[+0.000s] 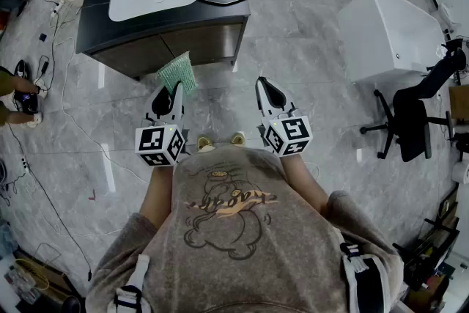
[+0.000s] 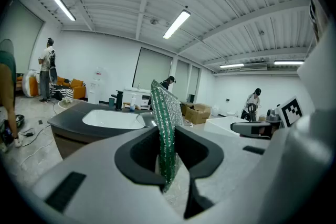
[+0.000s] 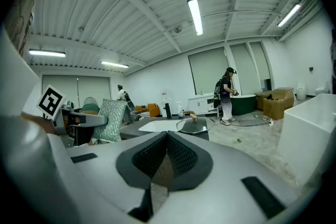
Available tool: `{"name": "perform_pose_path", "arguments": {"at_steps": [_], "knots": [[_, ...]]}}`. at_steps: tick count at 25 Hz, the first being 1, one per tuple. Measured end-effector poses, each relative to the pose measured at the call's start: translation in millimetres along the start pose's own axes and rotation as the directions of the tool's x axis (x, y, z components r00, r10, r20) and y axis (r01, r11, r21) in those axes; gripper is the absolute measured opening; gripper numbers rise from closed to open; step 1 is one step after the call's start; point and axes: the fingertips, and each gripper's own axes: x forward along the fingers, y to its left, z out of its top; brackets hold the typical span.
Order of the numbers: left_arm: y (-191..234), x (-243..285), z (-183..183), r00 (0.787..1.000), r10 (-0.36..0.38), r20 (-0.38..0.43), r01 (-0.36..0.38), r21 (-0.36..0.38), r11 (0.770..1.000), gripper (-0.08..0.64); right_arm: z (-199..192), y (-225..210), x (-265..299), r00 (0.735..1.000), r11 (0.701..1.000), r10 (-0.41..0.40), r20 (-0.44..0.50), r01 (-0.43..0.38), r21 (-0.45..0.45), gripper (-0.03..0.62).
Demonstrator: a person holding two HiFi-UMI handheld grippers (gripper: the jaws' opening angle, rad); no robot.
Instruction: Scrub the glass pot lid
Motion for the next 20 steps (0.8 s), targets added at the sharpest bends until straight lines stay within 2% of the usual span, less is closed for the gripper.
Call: {"name": "perform_pose_path", "arguments": {"at_steps": [10,15,20], "knots": [[16,-3,-13,0.999,-0.038,-0.023,0.038,-0.004,0.999,0.087,-12,20,11,1.000,1.000,-0.007,0.003,0.007,0.012,0.028],[21,-5,-20,0.997,-0.069,-0.027,0.070,0.034,0.997,0.087,-25,35,9,1.000,1.000,-0.026,-0.007,0.026,0.009,0.028],[30,0,-17,0.995,-0.098,-0.019,0.098,0.013,0.995,0.087,-28,46,16,0.999,0.999,-0.043,-0.009,0.044,0.021,0.028]]}}
